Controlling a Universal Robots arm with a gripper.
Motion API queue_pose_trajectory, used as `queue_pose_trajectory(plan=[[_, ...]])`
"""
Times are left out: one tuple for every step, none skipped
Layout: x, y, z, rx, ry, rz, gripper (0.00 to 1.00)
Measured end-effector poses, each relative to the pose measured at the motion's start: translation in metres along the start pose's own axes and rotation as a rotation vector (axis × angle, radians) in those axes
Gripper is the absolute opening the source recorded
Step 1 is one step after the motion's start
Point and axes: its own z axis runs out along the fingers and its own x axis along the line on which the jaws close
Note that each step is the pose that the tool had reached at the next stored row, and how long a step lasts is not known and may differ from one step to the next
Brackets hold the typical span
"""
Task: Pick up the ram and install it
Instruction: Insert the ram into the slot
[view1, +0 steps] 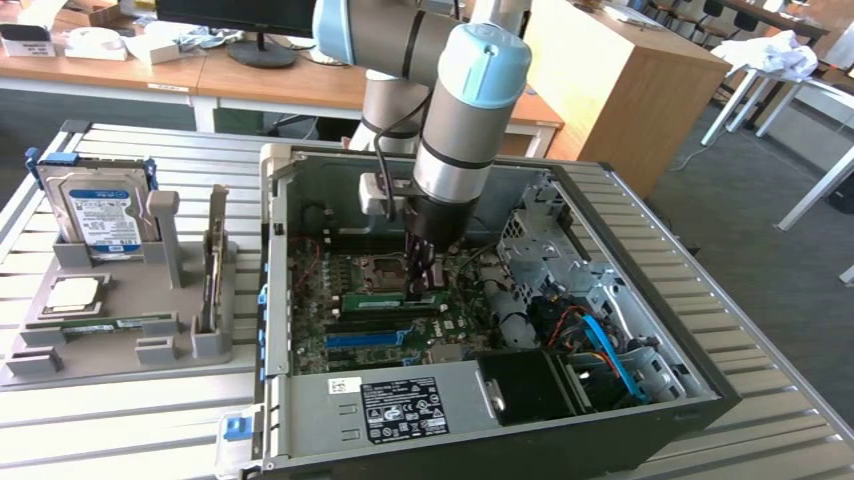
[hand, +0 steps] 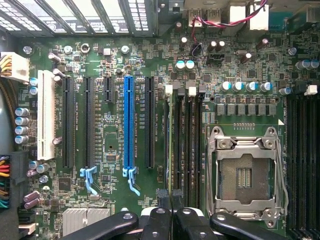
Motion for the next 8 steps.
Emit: queue_pose_trajectory(plan=[[0.0001,0.0001,0.0003,0.0001,0.0002,0.0,0.12],[0.0001,0.0001,0.0003,0.0002,0.0002,0.0,0.12],[0.0,0.0001,0.0004,0.0002,0.0001,0.0,0.12],[0.0,0.0001,0.0004,0.0002,0.0,0.0,0.12],[0.0,0.0002,0.0004,0.0002,0.0001,0.0,0.12],[-0.0002,0.0001,0.0005,0.0003,-0.0001,0.0,0.12],[-0.0004,0.0001,0.0006,0.0003,-0.0002,0.0,0.12],[-0.0005,0.0002,0.0005,0.0002,0.0,0.0,0.12]])
